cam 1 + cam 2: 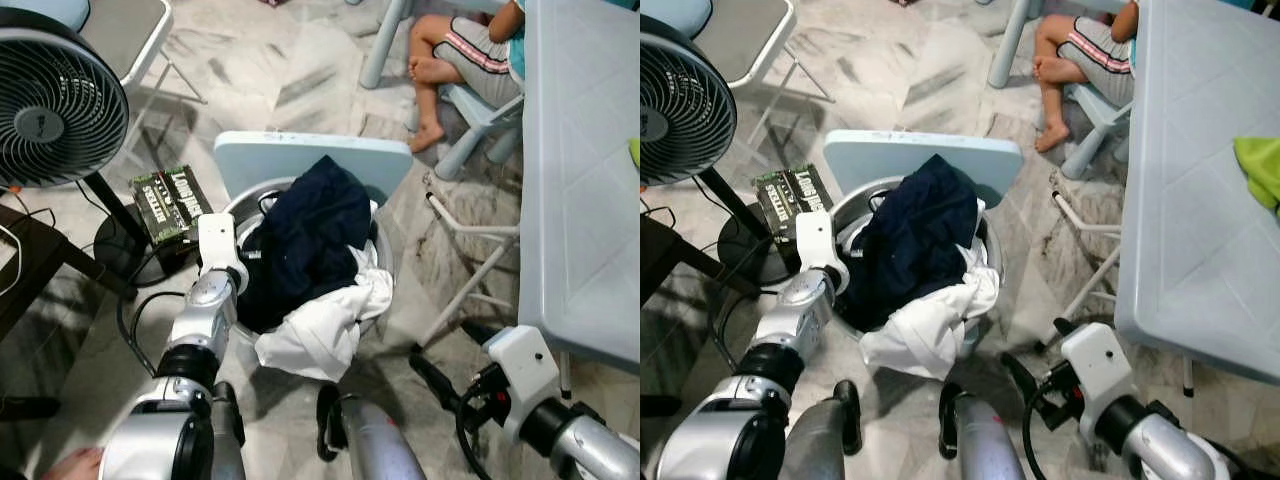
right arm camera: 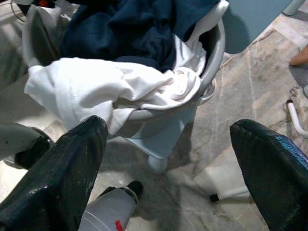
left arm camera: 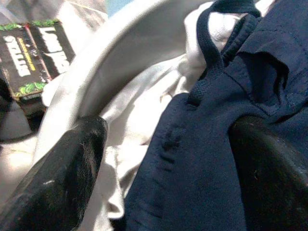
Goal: Hang hanger
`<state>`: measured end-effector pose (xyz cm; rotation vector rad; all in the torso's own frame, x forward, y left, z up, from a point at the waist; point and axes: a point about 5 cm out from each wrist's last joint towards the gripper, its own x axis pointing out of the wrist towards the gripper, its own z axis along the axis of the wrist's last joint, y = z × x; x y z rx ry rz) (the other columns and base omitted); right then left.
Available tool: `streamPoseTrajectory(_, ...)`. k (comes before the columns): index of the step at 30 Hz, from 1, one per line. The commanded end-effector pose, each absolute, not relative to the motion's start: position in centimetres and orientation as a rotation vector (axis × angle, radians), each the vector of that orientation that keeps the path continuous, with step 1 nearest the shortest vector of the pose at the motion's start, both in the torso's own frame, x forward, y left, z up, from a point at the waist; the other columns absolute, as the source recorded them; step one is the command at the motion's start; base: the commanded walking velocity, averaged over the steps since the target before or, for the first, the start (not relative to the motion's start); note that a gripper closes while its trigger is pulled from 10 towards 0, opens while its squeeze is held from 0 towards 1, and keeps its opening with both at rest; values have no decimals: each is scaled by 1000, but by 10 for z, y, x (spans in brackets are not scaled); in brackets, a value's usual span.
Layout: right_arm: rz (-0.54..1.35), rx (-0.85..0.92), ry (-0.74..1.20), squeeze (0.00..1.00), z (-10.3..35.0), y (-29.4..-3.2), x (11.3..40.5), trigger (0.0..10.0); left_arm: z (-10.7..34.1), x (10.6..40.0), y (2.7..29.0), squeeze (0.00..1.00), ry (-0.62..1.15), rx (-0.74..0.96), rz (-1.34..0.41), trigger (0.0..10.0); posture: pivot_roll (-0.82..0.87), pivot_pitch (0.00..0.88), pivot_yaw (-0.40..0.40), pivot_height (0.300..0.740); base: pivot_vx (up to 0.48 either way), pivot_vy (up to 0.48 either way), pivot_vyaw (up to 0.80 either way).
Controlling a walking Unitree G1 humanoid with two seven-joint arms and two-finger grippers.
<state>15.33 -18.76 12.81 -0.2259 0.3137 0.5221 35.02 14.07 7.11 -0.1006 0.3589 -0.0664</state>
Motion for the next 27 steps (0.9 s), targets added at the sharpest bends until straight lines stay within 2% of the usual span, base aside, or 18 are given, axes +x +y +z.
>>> streamPoseTrajectory(1, 524, -223, 338, 0, 128, -188, 148, 10000, 52, 341, 138, 0, 456, -114, -100, 10000, -271, 369, -130, 740, 0, 0, 0)
streamPoseTrajectory(11, 502, -244, 351, 0, 133, -193, 144, 10000, 43, 340, 122, 0, 519, -125, -209, 10000, -305, 383, -135, 740, 0, 0, 0)
streamPoseTrajectory(12, 502, -244, 352, 0, 133, -193, 144, 10000, 42, 339, 120, 0, 522, -130, -222, 6392, -307, 385, -137, 740, 0, 0, 0)
streamPoseTrajectory(13, 503, -244, 353, 0, 133, -192, 144, 10000, 41, 338, 118, 0, 522, -132, -234, 0, -309, 388, -137, 740, 0, 0, 0)
streamPoseTrajectory(27, 489, -254, 351, 0, 134, -195, 147, 10000, 45, 342, 111, 0, 486, -113, -278, 0, -308, 380, -133, 740, 0, 0, 0)
